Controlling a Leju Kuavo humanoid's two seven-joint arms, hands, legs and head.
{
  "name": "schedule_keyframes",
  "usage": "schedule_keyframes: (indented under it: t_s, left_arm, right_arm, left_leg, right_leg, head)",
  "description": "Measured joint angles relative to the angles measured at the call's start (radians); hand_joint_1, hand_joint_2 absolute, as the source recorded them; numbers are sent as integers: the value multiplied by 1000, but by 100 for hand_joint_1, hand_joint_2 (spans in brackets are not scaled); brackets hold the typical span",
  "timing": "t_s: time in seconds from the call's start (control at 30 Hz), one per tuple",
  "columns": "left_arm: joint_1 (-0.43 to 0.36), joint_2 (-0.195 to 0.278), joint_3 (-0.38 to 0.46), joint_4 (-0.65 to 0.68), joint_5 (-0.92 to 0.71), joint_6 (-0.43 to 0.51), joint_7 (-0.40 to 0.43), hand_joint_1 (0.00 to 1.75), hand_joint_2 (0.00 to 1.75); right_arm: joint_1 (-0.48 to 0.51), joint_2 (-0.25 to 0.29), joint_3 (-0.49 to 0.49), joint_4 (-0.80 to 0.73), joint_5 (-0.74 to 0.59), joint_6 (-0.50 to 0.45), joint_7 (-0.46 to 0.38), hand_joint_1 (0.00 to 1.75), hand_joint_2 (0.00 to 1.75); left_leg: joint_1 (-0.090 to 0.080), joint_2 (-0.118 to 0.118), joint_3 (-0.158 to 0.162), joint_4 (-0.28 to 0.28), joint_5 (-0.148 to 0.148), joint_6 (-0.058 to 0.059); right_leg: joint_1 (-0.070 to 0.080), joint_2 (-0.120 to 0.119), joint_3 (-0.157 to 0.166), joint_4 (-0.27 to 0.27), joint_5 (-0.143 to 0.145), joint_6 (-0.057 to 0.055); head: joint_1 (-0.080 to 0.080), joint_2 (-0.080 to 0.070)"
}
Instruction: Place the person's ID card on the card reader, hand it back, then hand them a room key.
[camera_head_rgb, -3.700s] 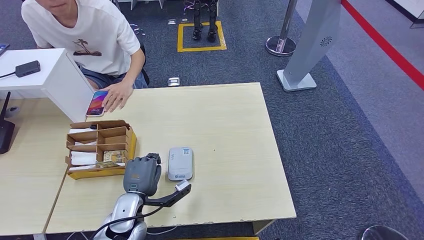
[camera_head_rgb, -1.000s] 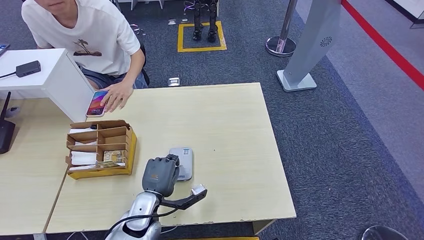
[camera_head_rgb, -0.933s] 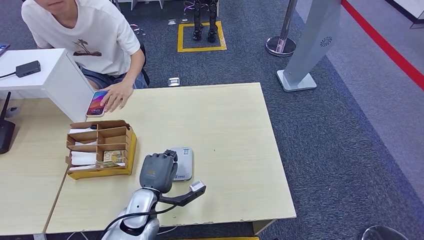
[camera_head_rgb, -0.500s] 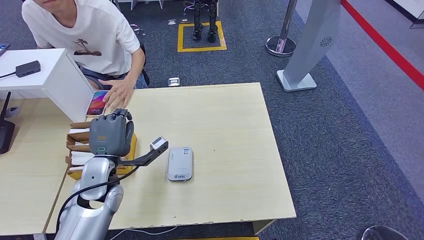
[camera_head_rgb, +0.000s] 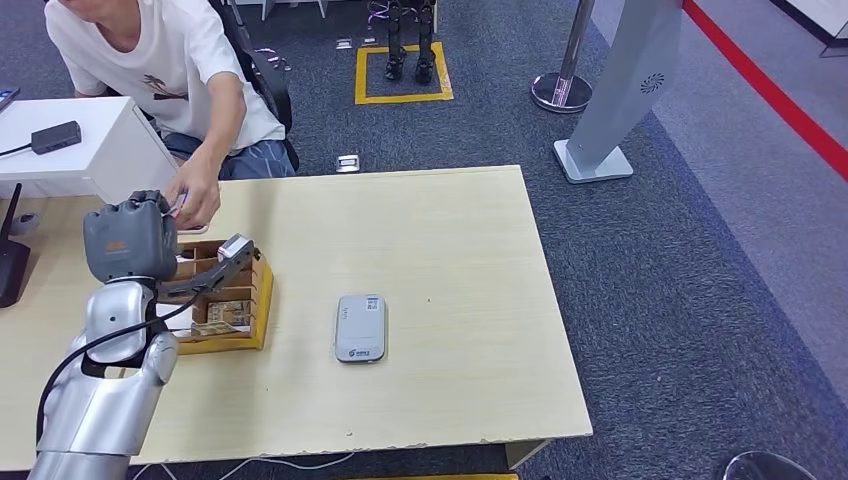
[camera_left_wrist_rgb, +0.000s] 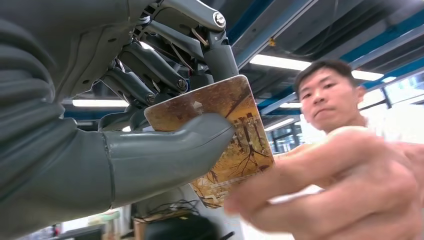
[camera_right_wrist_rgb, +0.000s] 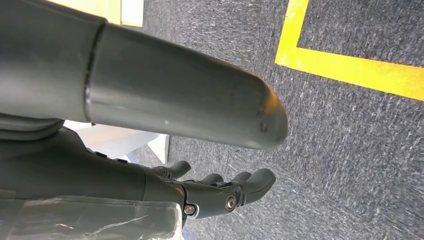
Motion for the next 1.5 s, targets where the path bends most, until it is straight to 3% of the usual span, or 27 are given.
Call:
schedule_keyframes:
  t_s: [0.23, 0.47, 0.5, 0.6, 0.63, 0.9, 1.03, 1.17, 1.3, 1.5]
  left_arm:
    - [-46, 51, 16, 86, 0, 1, 14, 175, 175]
    - [-60, 59, 18, 117, 0, 0, 15, 175, 175]
    - [-61, 59, 18, 120, 0, -1, 15, 150, 175]
    - [-63, 58, 18, 125, 0, -3, 15, 19, 175]
    - [-63, 58, 18, 126, 0, -3, 15, 0, 175]
    - [-63, 57, 18, 126, 0, -2, 15, 0, 175]
    - [-63, 57, 18, 126, 0, -1, 14, 0, 0]
    - [-63, 54, 18, 125, 0, 2, 10, 0, 0]
    - [-63, 33, 18, 109, 0, -14, -35, 0, 175]
    - [-53, -69, 51, 39, 2, -107, -219, 0, 175]
  right_arm:
    - [-2, 0, 13, 3, 0, 2, 0, 0, 0]
    - [-2, 0, 15, 5, 0, 4, 0, 0, 0]
    - [-2, 0, 15, 6, 0, 5, 0, 0, 0]
    - [-2, 0, 15, 7, 0, 5, 0, 0, 0]
    - [-2, 0, 15, 7, 0, 5, 0, 0, 0]
    - [-2, 0, 15, 7, 0, 5, 0, 0, 0]
    - [-2, 0, 15, 7, 0, 5, 0, 0, 0]
    - [-2, 0, 15, 7, 0, 6, 0, 0, 0]
    - [-2, 0, 15, 7, 0, 6, 0, 0, 0]
    - [-2, 0, 14, 7, 0, -1, 4, 0, 0]
  left_leg:
    - [0, 0, 0, 0, 0, 0]
    - [0, 0, 0, 0, 0, 0]
    - [0, 0, 0, 0, 0, 0]
    - [0, 0, 0, 0, 0, 0]
    - [0, 0, 0, 0, 0, 0]
    - [0, 0, 0, 0, 0, 0]
    - [0, 0, 0, 0, 0, 0]
    - [0, 0, 0, 0, 0, 0]
    - [0, 0, 0, 0, 0, 0]
    - [-1, -1, 0, 0, 0, 0]
  right_leg:
    - [0, 0, 0, 0, 0, 0]
    - [0, 0, 0, 0, 0, 0]
    - [0, 0, 0, 0, 0, 0]
    - [0, 0, 0, 0, 0, 0]
    - [0, 0, 0, 0, 0, 0]
    - [0, 0, 0, 0, 0, 0]
    - [0, 0, 0, 0, 0, 0]
    - [0, 0, 0, 0, 0, 0]
    - [0, 0, 0, 0, 0, 0]
    - [-1, -1, 0, 0, 1, 1]
  head:
    - [0, 0]
    - [0, 0]
    - [0, 0]
    - [0, 0]
    - [0, 0]
    - [0, 0]
    - [0, 0]
    - [0, 0]
    - [0, 0]
    - [0, 0]
